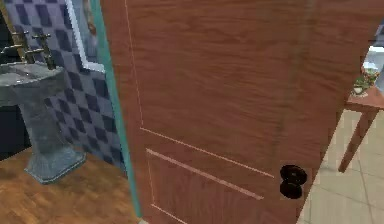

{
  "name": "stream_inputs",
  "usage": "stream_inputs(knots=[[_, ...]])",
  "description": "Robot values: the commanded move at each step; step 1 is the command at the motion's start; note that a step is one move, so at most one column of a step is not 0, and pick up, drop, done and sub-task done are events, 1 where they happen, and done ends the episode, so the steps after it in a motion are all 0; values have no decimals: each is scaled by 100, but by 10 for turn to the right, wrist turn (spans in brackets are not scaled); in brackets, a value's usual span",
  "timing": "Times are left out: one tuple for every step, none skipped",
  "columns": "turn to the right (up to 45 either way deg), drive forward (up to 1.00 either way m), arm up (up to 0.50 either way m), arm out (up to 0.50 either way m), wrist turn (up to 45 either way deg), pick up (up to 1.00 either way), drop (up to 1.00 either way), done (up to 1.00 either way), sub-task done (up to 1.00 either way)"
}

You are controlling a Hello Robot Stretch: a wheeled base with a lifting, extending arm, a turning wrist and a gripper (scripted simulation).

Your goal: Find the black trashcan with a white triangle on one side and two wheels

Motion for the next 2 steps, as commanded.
stream_inputs(knots=[[-420,0,0,0,0,0,0,0,0],[0,60,0,0,0,0,0,0,0]])
